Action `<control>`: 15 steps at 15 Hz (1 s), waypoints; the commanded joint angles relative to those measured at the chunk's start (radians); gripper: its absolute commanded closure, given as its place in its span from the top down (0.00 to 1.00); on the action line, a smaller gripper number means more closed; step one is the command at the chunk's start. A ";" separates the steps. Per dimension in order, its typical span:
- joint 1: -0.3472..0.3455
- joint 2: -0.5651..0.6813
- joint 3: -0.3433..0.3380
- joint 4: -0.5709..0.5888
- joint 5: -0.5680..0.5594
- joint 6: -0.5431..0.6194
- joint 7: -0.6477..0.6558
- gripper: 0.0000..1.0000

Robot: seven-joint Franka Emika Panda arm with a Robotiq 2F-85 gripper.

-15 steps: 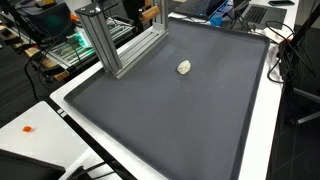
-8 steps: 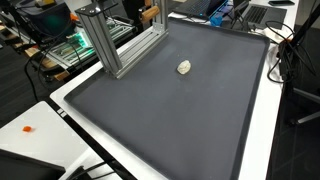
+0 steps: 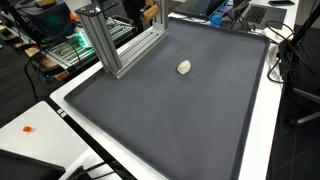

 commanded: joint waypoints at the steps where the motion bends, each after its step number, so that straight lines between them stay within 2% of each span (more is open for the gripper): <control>1: 0.008 -0.027 0.009 -0.035 -0.004 0.010 0.007 0.68; 3: 0.009 -0.026 0.010 -0.034 -0.005 0.007 0.006 0.71; 4: 0.011 -0.026 0.012 -0.037 -0.006 0.007 0.006 0.75; 5: 0.011 -0.025 0.013 -0.034 -0.008 0.003 0.005 0.70; 9: 0.015 -0.025 0.015 -0.029 -0.005 -0.006 0.002 0.65; 11: 0.011 -0.025 0.018 -0.029 -0.012 -0.009 0.006 0.57; 12: 0.011 -0.026 0.019 -0.028 -0.014 -0.011 0.007 0.49; 13: 0.010 -0.027 0.022 -0.028 -0.016 -0.013 0.011 0.53; 14: 0.011 -0.027 0.023 -0.028 -0.018 -0.014 0.010 0.47; 15: 0.011 -0.028 0.023 -0.028 -0.017 -0.014 0.013 0.29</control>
